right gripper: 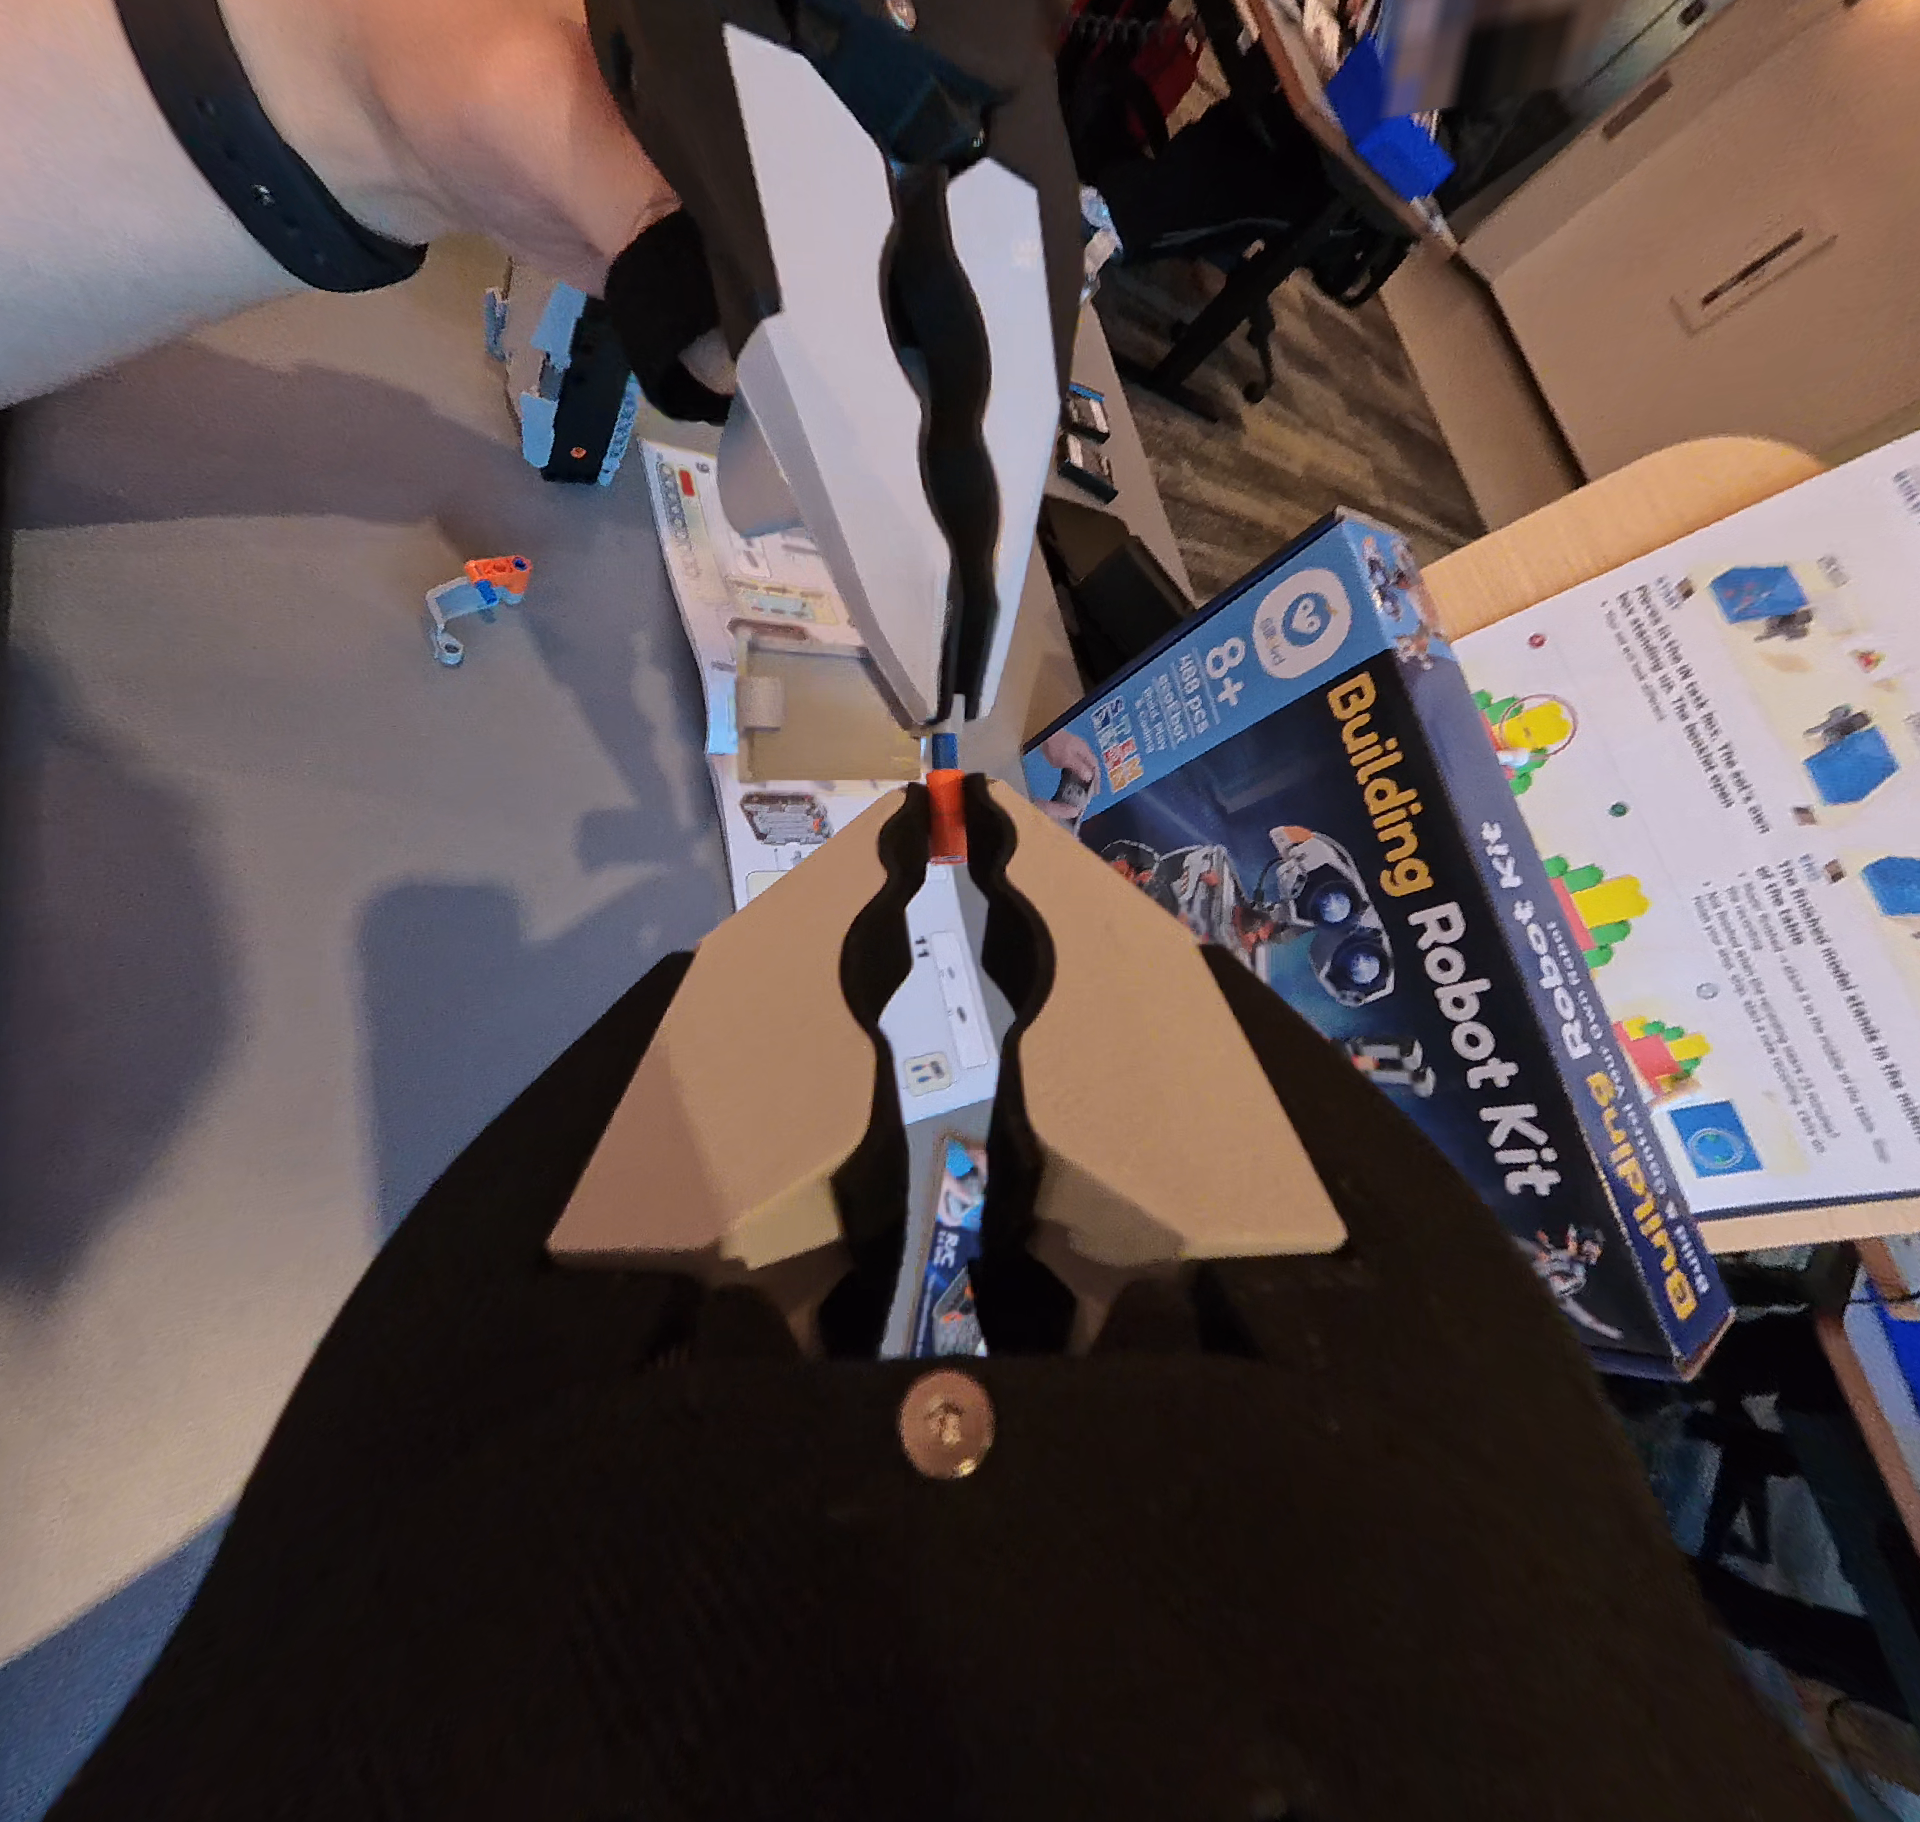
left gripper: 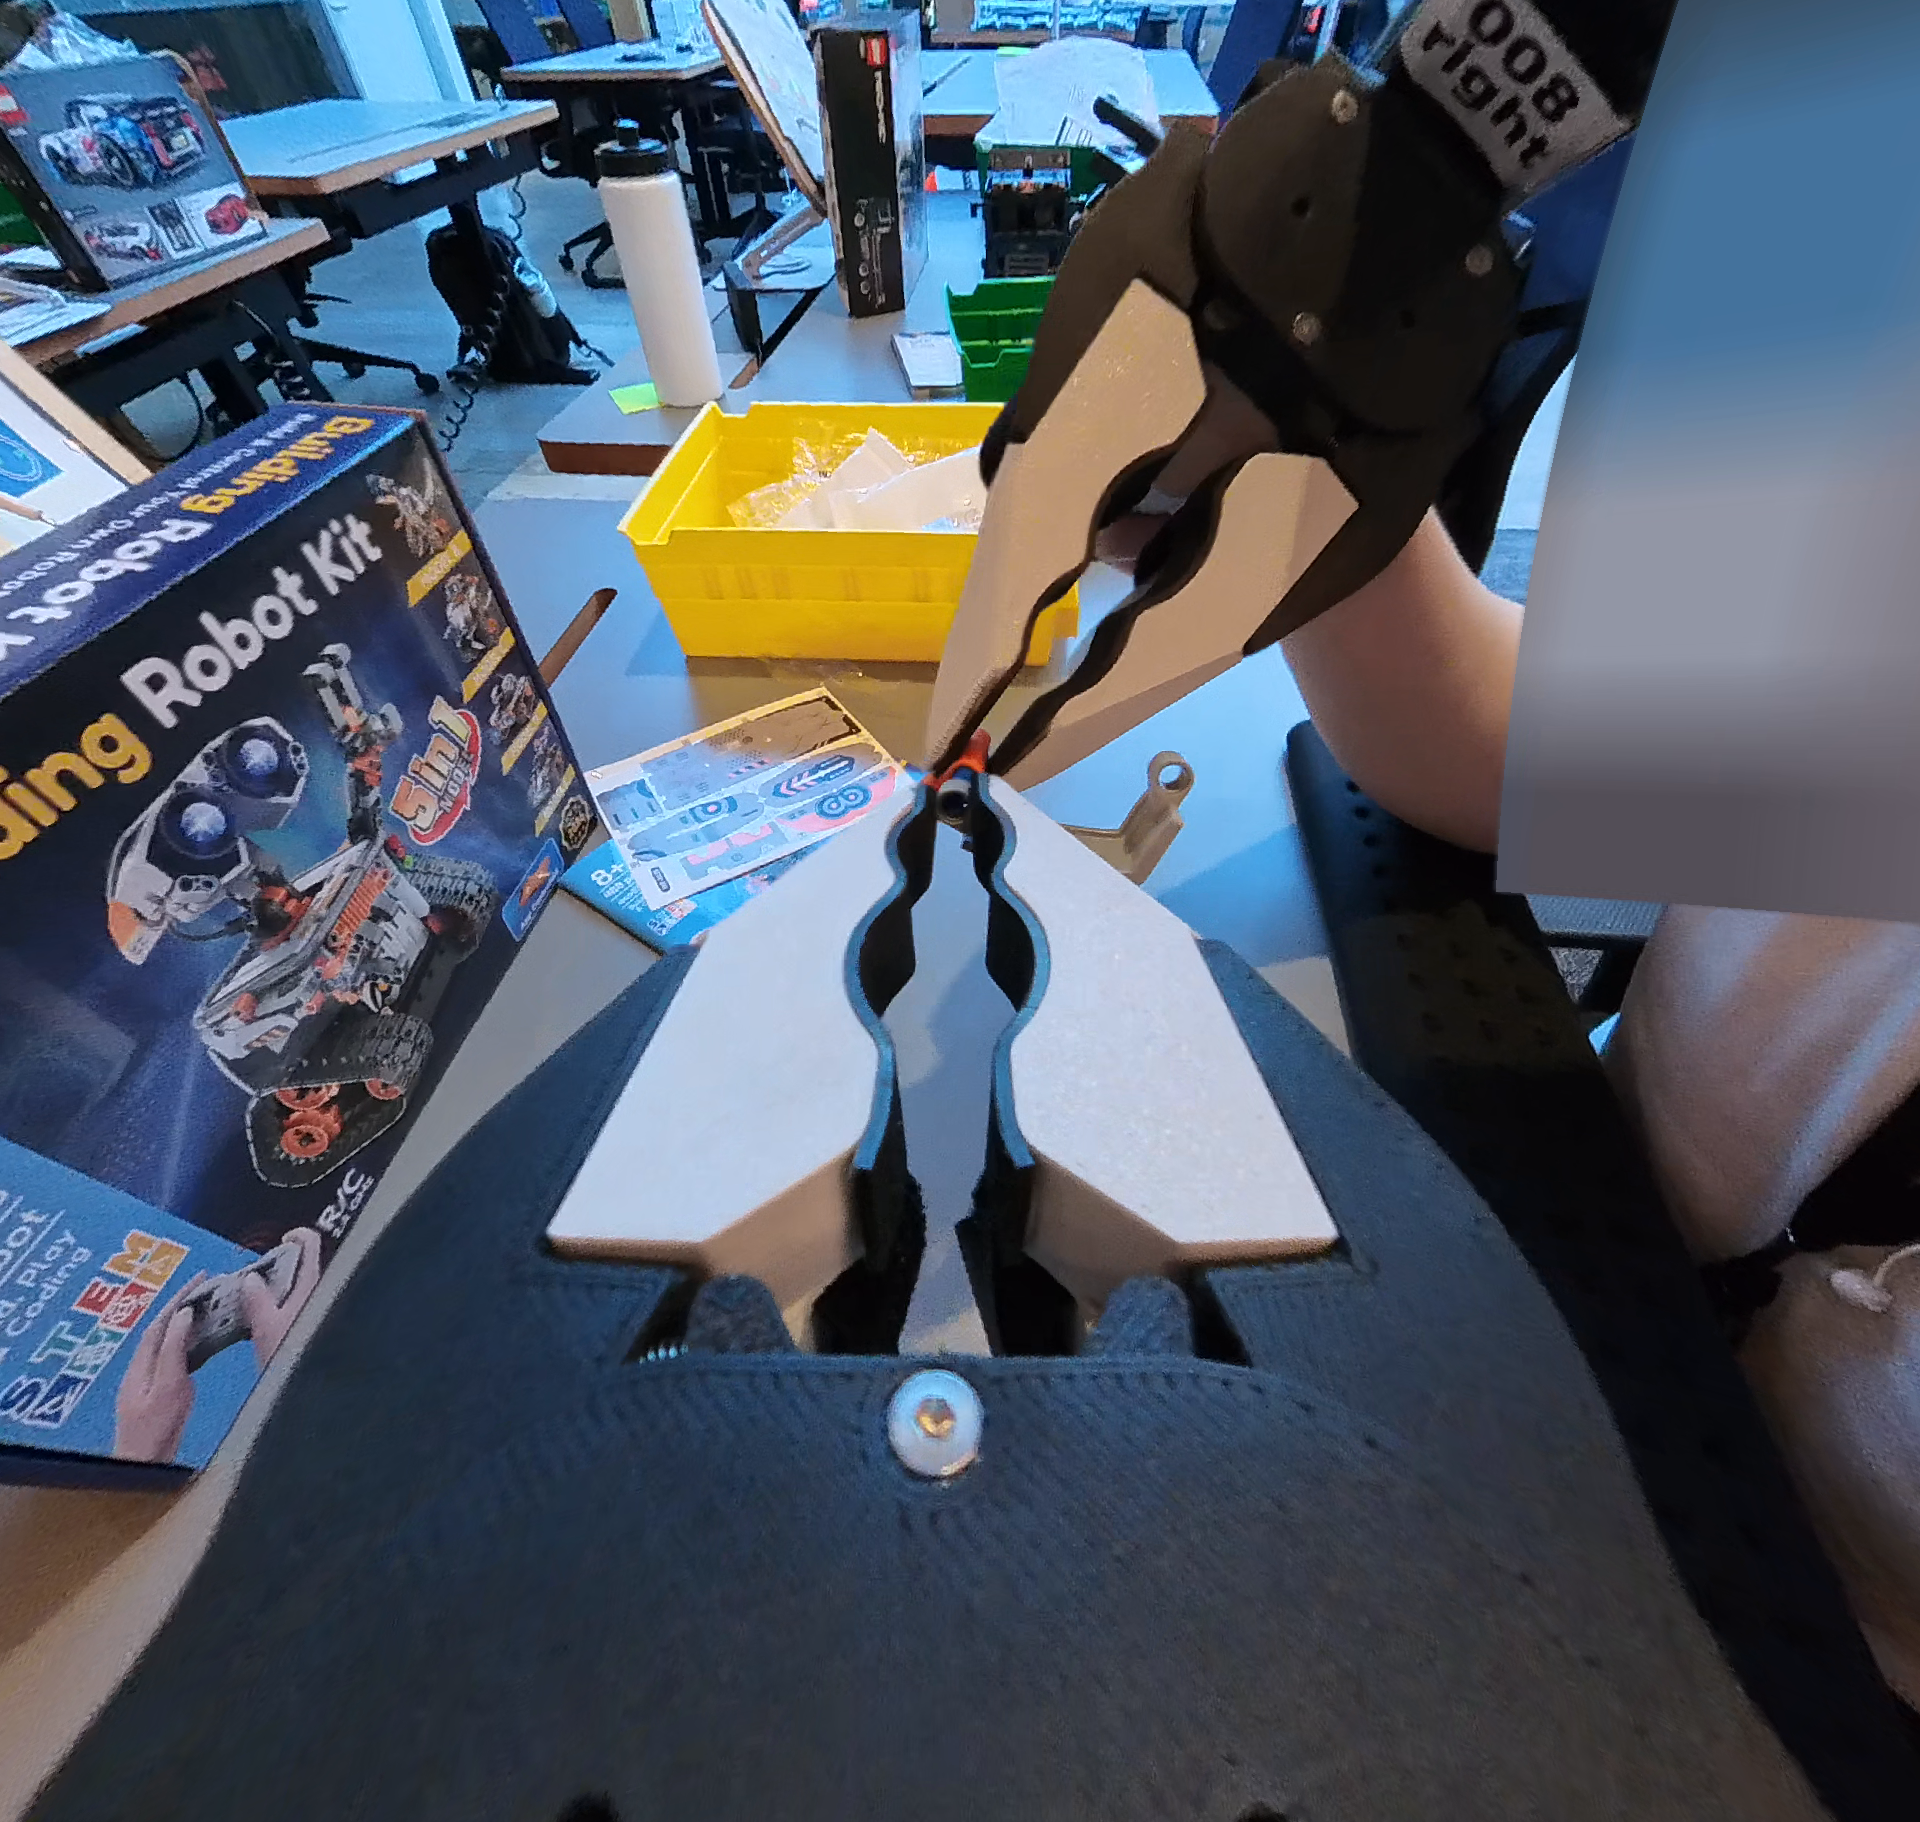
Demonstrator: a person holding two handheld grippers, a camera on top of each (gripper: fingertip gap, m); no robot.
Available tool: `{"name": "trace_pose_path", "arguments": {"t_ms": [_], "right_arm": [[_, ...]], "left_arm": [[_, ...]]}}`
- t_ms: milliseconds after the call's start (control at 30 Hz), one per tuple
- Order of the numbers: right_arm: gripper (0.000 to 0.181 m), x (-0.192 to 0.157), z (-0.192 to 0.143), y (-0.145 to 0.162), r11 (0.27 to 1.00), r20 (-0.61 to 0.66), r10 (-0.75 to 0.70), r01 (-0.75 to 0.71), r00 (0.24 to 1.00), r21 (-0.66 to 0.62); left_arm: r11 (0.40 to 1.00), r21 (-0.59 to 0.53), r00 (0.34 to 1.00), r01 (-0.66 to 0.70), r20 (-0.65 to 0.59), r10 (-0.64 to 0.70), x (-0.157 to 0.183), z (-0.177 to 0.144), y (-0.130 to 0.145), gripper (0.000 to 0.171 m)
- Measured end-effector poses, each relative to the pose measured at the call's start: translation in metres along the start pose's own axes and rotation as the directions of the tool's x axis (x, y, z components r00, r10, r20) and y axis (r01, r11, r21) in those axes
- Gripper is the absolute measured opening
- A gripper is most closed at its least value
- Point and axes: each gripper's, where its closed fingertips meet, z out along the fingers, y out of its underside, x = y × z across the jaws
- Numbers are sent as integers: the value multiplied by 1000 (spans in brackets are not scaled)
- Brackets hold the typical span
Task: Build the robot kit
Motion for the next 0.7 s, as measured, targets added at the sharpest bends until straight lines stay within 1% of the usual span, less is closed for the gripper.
{"name": "trace_pose_path", "arguments": {"t_ms": [400, 600, 700], "right_arm": [[7, 9, -7, -20, 985, -100, -89, 102, 991, 142], [7, 11, -8, -24, 986, -101, -30, 47, 994, 161], [7, 13, -8, -24, 989, -153, -75, 94, 985, 119]], "left_arm": [[987, 149, 995, 66, -84, -53, 4, -11, -19, 5], [985, 169, 999, 28, -50, -20, 3, -14, -23, 5], [986, 168, 999, 16, -32, -10, 2, -13, -24, 5]]}}
